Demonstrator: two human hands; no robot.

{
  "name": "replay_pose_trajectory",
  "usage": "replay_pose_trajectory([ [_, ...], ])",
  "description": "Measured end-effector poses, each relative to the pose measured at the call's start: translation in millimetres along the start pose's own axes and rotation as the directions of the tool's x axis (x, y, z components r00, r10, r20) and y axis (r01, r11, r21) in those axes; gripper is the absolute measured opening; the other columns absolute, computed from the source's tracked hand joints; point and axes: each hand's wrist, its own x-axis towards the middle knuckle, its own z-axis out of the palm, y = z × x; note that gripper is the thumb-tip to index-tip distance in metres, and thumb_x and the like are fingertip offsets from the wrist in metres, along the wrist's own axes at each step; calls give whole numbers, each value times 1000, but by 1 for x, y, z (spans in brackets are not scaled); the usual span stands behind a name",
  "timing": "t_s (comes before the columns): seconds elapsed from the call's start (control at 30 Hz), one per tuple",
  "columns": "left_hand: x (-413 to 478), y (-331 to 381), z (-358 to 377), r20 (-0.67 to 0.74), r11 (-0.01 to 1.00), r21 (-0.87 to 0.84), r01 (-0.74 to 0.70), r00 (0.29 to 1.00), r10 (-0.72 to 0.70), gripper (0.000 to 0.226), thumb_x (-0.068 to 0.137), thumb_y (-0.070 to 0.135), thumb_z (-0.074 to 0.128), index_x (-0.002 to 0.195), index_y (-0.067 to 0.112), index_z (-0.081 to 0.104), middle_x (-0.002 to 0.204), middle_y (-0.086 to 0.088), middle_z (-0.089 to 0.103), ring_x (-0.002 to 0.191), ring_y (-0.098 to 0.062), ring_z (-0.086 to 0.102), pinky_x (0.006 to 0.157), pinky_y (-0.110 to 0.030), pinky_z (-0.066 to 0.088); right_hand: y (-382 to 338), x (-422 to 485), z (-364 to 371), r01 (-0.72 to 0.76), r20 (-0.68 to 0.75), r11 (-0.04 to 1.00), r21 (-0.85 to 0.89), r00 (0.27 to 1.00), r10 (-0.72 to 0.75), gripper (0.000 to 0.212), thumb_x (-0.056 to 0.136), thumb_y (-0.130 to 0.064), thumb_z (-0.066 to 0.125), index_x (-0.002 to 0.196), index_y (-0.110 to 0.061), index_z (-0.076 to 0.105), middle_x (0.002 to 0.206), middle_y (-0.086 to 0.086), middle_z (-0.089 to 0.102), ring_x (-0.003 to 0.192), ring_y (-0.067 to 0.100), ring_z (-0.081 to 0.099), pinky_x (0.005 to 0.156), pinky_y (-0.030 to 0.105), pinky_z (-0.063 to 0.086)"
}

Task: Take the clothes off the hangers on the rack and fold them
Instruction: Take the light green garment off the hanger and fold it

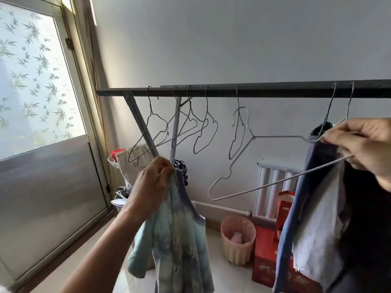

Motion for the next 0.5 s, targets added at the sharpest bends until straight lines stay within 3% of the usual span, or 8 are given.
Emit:
replay_pose_trajectory([
  [0.1, 3, 5, 4, 9, 999, -31, -8, 1000, 9, 12, 97, 19, 56, 86, 23, 60, 80, 7, 66, 80, -7, 59, 72, -30, 45, -5, 10, -12, -11, -155, 977, -214, 988, -23, 16, 73, -38, 63, 71, -24, 69, 38, -4, 53, 28, 5, 41, 32, 9, 29],
  [0.13, 5, 7, 6, 7, 999, -39, -15, 1000, 15, 13, 97, 19, 56, 86, 22, 60, 79, 8, 65, 77, -5, 58, 70, -28, 45, -6, 13, -13, -23, -197, 964, -264, 980, -31, 17, 71, -42, 60, 71, -27, 69, 42, -5, 57, 35, 6, 51, 38, 15, 42],
  [0.2, 7, 9, 8, 7, 998, -52, -25, 1000, 25, 13, 97, 17, 56, 86, 22, 61, 79, 9, 65, 75, -2, 58, 68, -26, 45, -11, 17, -7, -13, -289, 925, -381, 952, -105, 20, 73, -43, 57, 71, -25, 67, 52, 0, 62, 58, 31, 65, 59, 43, 58],
  [0.23, 9, 11, 9, 9, 998, -61, -26, 1000, 27, 13, 97, 17, 56, 87, 21, 61, 80, 9, 65, 77, -3, 59, 69, -25, 45, -16, 18, 0, 6, -321, 899, -438, 933, -163, 20, 78, -39, 56, 73, -22, 66, 60, 4, 65, 67, 37, 65, 66, 50, 57],
  [0.37, 13, 16, 13, -10, 994, -99, -35, 999, 34, 15, 97, 16, 55, 85, 21, 61, 78, 9, 64, 75, -3, 58, 69, -24, 45, -28, 32, 35, 29, -369, 821, -571, 884, -287, 23, 93, -15, 44, 96, -2, 63, 97, 30, 66, 93, 47, 60, 78, 46, 47],
  [0.5, 16, 22, 15, -10, 992, -116, -44, 999, 43, 16, 96, 16, 55, 83, 23, 61, 76, 10, 65, 77, -7, 60, 72, -30, 48, -24, 50, 64, -57, -325, 734, -677, 918, -229, 24, 98, -11, 37, 110, 4, 51, 107, 36, 59, 99, 52, 57, 79, 48, 45],
])
